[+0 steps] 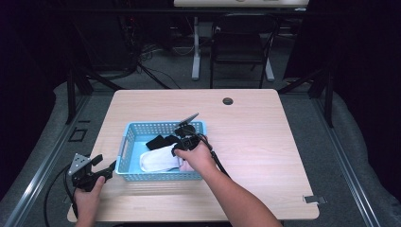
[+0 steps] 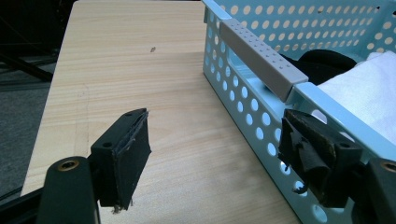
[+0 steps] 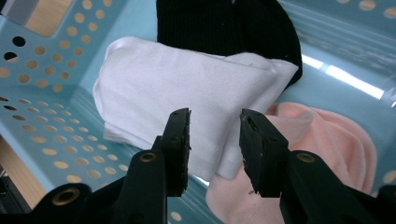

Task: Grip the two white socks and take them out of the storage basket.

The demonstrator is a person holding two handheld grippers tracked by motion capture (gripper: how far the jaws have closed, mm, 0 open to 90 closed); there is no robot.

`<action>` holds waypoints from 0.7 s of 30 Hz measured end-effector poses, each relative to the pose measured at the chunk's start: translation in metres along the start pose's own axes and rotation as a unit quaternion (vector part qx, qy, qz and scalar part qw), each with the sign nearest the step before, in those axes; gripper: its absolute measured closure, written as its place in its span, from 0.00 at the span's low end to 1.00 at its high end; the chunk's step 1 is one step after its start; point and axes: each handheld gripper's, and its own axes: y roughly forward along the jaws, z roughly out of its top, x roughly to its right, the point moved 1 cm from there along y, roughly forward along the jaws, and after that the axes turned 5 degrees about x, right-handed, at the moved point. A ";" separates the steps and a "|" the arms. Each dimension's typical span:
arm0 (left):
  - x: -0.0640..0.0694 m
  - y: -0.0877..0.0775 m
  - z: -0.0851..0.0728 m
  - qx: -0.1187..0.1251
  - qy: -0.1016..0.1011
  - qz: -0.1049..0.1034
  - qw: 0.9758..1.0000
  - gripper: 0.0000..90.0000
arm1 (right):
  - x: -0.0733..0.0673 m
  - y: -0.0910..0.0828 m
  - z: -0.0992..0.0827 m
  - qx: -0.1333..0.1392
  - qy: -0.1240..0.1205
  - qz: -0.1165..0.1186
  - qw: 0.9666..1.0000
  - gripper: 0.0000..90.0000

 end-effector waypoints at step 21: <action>0.000 0.000 0.000 0.000 0.002 -0.001 1.000 0.27 | 0.003 0.023 0.000 -0.007 0.014 0.019 1.000 0.87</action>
